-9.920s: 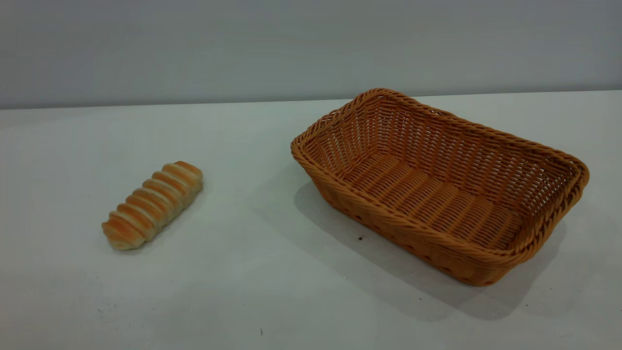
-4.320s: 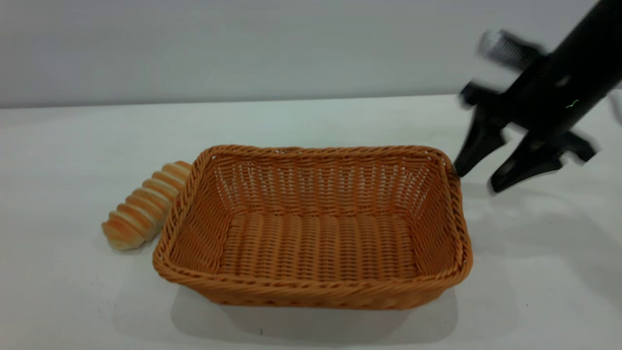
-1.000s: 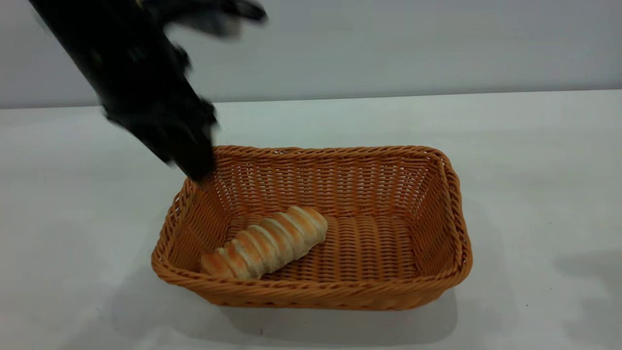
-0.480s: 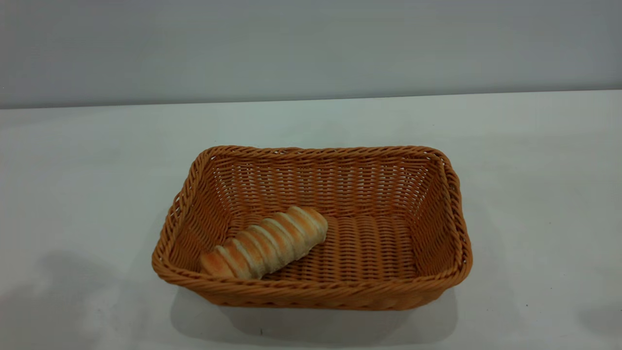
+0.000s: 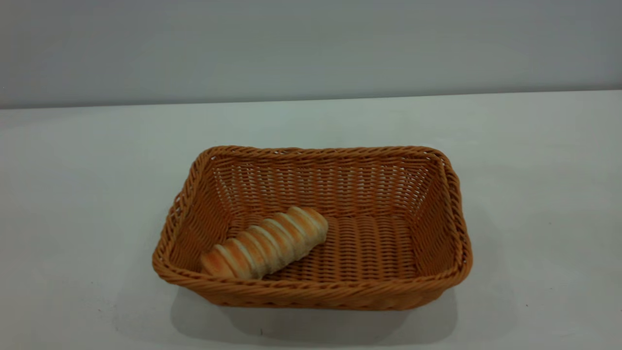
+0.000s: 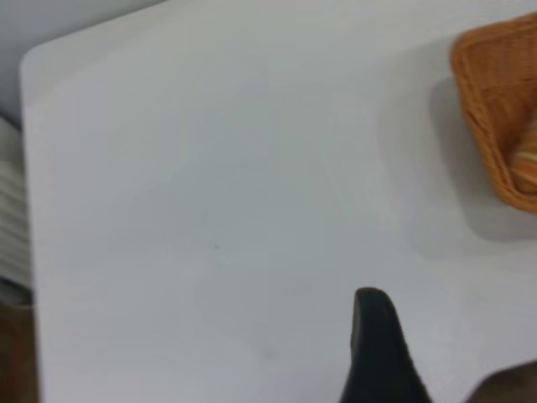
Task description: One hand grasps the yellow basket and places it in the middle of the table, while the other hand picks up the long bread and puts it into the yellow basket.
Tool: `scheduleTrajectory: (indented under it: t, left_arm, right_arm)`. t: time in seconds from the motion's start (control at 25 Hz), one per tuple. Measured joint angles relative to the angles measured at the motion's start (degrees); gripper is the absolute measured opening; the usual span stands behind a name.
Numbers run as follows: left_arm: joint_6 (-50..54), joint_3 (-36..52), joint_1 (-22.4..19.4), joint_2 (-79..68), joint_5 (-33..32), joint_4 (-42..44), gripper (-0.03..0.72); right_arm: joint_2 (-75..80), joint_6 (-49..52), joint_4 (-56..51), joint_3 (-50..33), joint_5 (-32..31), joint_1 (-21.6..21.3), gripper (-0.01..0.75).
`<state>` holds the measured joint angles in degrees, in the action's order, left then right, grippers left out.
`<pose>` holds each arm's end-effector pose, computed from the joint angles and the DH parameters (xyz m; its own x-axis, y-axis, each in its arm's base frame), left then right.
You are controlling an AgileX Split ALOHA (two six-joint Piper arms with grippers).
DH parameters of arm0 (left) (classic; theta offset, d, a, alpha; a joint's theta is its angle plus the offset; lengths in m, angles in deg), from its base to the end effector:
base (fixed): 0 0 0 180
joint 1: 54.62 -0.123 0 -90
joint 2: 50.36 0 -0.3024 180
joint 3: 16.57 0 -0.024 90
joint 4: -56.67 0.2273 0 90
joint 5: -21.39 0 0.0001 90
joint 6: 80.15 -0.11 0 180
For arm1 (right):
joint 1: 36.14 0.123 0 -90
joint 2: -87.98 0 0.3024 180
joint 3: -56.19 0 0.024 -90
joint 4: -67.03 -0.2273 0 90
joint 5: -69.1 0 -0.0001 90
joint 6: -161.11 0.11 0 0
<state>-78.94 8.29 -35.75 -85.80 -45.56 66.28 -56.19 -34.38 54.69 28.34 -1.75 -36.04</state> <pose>0.0300 0.0076 0.3664 -0.5592 0.2382 -0.7941 0.2289 0.9650 0.1283 0.0252 0.0223 0.3473 -0.6534 -0.1945 -0.7316 -0.2812 0.9596 -0.0040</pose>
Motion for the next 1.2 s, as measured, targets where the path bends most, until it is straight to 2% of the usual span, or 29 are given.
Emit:
scheduleTrajectory:
  t: [0.24,0.56,0.72,0.88,1.2]
  left_arm:
    - [2.54,11.42,0.0,13.87,0.0,-5.38,0.513]
    - [2.82,21.42,0.0,22.68,0.25,-5.68,0.513]
    - [2.82,22.76,0.0,23.39,0.41,-5.9,0.513]
    - [2.82,24.35,0.0,23.39,1.69,-8.01,0.513]
    - [2.74,24.62,0.0,23.39,1.74,-8.71,0.513]
  right_arm:
    - [-11.7,-0.45,-3.55,-3.41,0.0,0.0,0.486]
    - [-25.13,-0.74,-1.33,-18.58,0.0,0.0,0.486]
    - [-28.6,-0.74,1.99,-19.72,0.0,0.0,0.486]
    - [-28.89,-0.74,5.58,-21.05,3.6,0.0,0.486]
    - [-28.95,-0.74,6.07,-22.32,4.77,0.0,0.486]
